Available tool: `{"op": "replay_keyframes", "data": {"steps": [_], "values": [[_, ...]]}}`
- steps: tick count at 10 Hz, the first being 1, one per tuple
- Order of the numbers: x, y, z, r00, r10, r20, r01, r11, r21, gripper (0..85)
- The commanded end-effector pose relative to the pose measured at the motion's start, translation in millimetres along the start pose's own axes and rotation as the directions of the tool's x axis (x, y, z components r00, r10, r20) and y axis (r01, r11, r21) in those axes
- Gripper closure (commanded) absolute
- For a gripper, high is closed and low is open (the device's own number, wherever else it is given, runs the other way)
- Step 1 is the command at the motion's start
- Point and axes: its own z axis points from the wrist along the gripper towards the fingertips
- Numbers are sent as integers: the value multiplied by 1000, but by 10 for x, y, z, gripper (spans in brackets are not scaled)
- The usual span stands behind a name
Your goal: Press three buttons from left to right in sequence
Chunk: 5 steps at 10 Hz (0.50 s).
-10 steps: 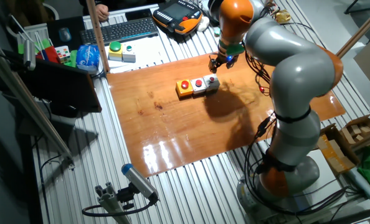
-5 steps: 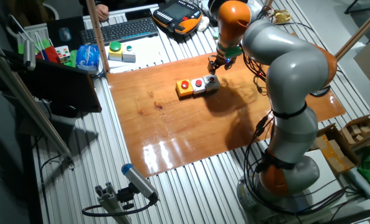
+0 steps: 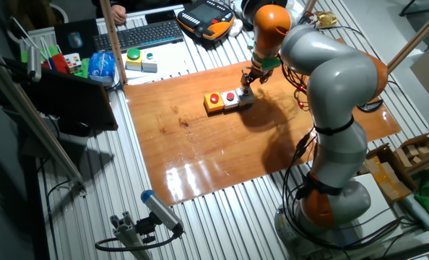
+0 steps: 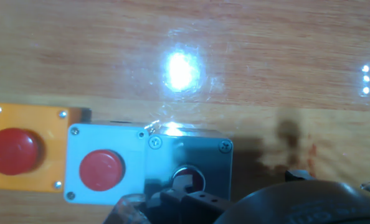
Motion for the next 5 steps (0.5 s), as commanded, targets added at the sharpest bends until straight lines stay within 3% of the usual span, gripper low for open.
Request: {"op": "replay_keyframes", "data": {"steps": [1, 5], "values": [[9, -8, 54, 1000, -2, 7, 2, 1000, -4, 113], [17, 0, 119, 1000, 0, 9, 0, 1000, -10, 110]]}}
